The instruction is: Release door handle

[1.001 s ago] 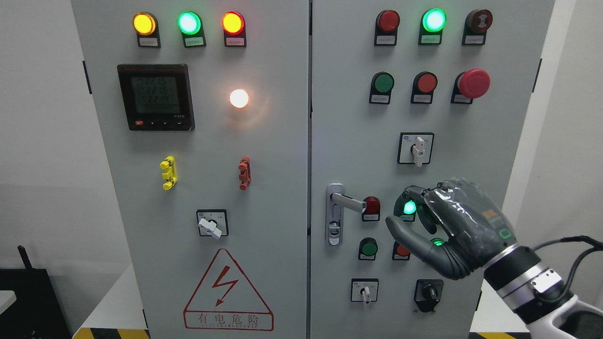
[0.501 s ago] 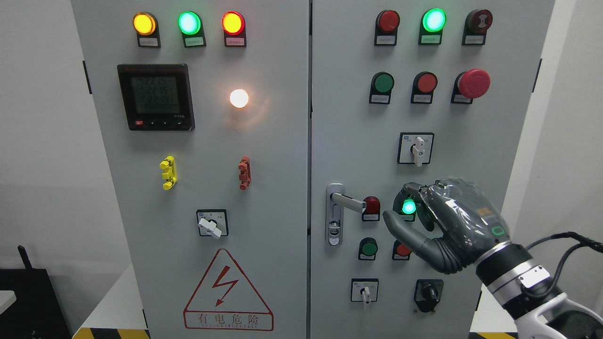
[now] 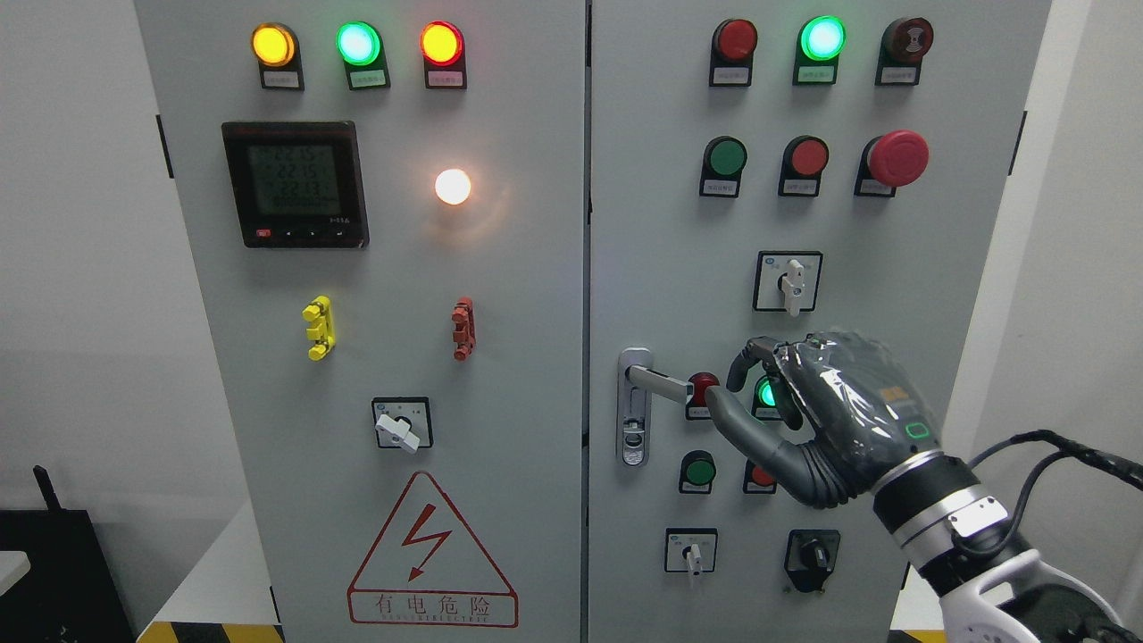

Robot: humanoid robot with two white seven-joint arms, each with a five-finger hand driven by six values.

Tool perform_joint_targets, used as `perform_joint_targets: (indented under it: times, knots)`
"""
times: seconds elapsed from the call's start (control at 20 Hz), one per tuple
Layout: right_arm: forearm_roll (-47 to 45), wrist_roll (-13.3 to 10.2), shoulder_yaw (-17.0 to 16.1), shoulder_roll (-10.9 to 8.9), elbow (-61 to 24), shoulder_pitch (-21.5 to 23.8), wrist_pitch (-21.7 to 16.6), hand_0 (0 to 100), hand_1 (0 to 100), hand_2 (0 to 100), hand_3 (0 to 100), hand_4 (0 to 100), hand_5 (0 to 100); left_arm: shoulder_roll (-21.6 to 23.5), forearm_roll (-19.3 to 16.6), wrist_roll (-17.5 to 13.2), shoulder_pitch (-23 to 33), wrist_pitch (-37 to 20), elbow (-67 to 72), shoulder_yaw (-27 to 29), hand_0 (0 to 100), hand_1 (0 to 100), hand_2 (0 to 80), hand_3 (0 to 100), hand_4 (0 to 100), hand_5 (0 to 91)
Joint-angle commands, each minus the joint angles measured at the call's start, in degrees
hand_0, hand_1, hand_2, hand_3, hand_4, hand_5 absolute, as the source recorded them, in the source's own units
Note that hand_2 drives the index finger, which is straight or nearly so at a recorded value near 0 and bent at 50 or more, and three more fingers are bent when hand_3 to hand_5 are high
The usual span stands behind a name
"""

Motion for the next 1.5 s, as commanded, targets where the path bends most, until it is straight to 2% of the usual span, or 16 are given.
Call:
perform_joint_targets:
  times: [0.0,0.9,1.45]
  knots:
    - [0.0,0.0,1.4,2.26,0.1,-1.4,0.3,44,0,48,100,100,100,0.0,0.0,0.0,-0.2,0.0,0.5,0.1,12,39,0.0,0,0,0.0]
    - [-0.1,-0.2,1.6,2.35,2.8,-1.4,-0.2,45,0,48,100,100,100,0.0,0.0,0.0,-0.2,0.0,0.5,0.1,12,39,0.0,0,0,0.0]
    - [-0.1,-0.1,1.6,3.58,4.5,-3.0,-0.2,46,0,47,100,100,100,0.0,0.0,0.0,-0.2,0.0,0.5,0.1,12,39,0.0,0,0,0.0]
